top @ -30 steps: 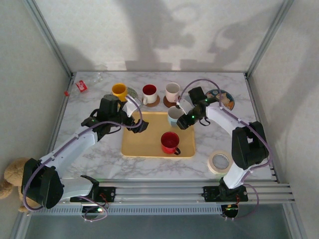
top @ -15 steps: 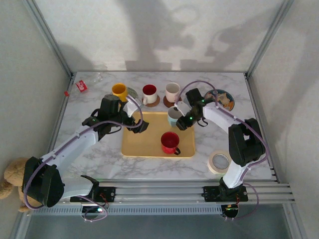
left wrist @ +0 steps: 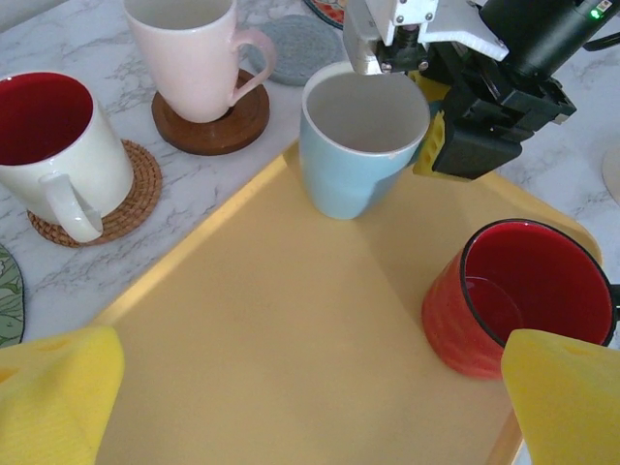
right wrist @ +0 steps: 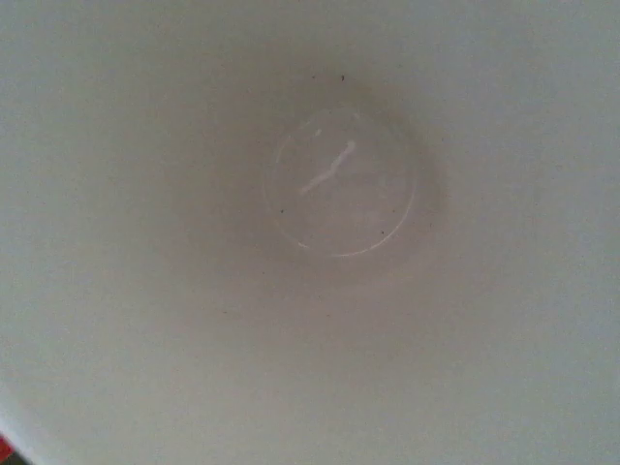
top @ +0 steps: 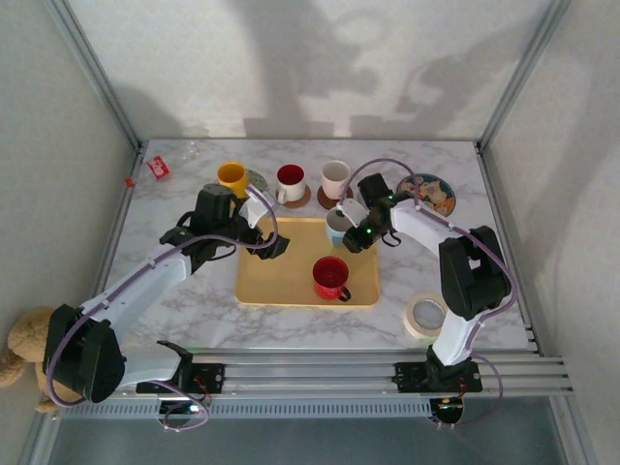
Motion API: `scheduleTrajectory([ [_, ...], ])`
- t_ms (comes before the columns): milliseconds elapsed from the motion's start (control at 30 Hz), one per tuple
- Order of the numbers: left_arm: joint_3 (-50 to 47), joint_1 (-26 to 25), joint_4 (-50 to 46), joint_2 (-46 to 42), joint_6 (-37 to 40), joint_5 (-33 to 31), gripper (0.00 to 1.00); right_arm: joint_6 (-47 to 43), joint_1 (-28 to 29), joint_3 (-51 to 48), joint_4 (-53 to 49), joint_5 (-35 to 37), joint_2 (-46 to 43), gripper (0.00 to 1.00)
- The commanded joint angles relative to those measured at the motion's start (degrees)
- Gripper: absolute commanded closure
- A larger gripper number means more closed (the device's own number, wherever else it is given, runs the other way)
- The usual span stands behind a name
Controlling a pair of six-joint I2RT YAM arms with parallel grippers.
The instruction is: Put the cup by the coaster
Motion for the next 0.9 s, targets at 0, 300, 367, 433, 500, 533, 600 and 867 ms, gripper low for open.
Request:
scheduleTrajectory([
  [0,1.36,-0.48,1.01,0.79,0.45,1.59,0.00,-0.60,0.59,-0.60,0.03,1.13,0.77,0.70],
  [300,1.76,-0.48,0.79,1.25,0.66,1.75,0.00,-0.73,0.81,-0.69,0.20,1.87,0.84,0.79],
  [367,1.76,-0.48,0.83,1.25,0.77,1.79,0.00,-0.86,0.89,-0.86,0.38,2.10,0.65,0.80],
  [433,1.67,-0.48,0.80,1.25,0.85,1.85,0.00,-0.86,1.02,-1.03,0.55,2.26,0.44,0.83],
  [500,1.67,-0.43,0.81,1.27,0.92,1.85,0.00,-0.86,1.05,-0.84,0.58,2.34,0.42,0.87],
  [533,1.75,-0.48,0.80,1.32,0.91,1.90,0.00,-0.86,1.12,-0.77,0.55,2.44,0.44,0.88],
  [600,1.76,-0.48,0.75,1.43,0.91,1.94,0.00,-0.85,1.20,-0.52,0.34,2.71,0.51,0.92],
  [867,1.85,-0.48,0.45,1.08,0.87,1.79,0.00,-1.65,1.41,-1.37,0.80,2.55,-1.14,1.00],
])
